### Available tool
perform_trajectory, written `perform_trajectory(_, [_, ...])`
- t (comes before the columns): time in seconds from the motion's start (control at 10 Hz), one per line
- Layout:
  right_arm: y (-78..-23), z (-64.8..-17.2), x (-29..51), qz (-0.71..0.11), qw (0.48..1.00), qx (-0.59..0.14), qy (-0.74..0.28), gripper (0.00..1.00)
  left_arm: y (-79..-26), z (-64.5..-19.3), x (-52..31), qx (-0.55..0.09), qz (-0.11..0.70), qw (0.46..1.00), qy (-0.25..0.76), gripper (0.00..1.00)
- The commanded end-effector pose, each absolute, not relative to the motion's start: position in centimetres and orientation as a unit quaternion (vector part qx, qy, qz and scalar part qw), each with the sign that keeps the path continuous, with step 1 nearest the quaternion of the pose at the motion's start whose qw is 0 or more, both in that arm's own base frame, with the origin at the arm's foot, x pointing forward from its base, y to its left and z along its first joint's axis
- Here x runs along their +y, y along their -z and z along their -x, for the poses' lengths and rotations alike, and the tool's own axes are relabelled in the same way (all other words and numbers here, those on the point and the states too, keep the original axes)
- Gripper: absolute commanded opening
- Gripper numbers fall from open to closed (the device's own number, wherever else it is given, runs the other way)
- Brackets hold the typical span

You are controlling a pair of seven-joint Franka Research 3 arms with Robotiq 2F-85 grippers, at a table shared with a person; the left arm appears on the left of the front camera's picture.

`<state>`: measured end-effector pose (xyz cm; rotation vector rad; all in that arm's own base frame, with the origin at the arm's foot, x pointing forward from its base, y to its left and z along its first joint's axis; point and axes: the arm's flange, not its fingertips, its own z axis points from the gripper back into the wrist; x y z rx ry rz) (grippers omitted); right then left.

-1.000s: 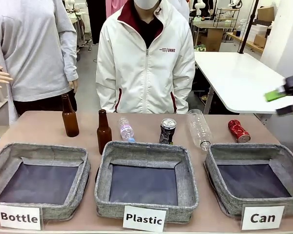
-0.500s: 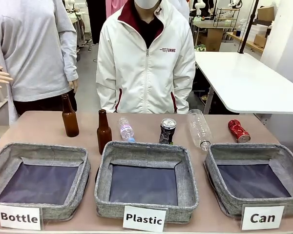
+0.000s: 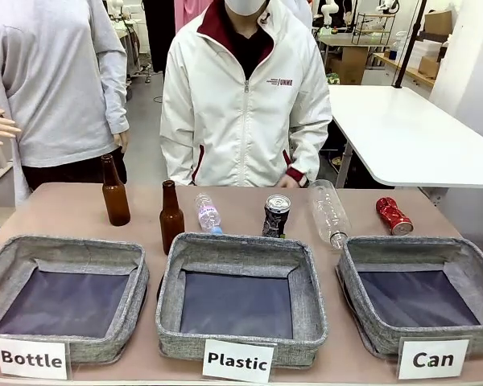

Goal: Sort the can waste into the basket.
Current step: Pick up the can waste from the table and place it in the right Fabric basket.

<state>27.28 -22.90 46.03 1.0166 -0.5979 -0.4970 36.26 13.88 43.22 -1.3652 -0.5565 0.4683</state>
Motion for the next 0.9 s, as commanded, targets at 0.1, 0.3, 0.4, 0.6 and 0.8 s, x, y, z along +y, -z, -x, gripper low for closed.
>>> perform_trajectory(0.1, [-46.5,-27.3,-22.6,-0.481,0.801,-0.279,0.223,1.00,-43.2,-35.8,14.6,-0.251,0.623,0.711,-0.205,1.00])
perform_trajectory(0.3, [-46.5,-27.3,-22.6,-0.481,0.801,-0.279,0.223,1.00,-43.2,-35.8,14.6,-0.251,0.623,0.711,-0.205,1.00])
perform_trajectory(0.4, [-46.3,-27.2,-22.3,-0.474,0.806,-0.270,0.227,1.00,-43.2,-35.8,14.6,-0.251,0.623,0.711,-0.205,1.00])
perform_trajectory(0.6, [-47.8,-29.3,-18.4,-0.413,0.860,-0.254,0.160,1.00,-43.2,-35.8,14.6,-0.251,0.623,0.711,-0.205,1.00])
perform_trajectory(0.8, [-48.5,-33.2,-14.2,-0.392,0.884,-0.250,0.046,1.00,-43.2,-35.8,14.6,-0.251,0.623,0.711,-0.205,1.00])
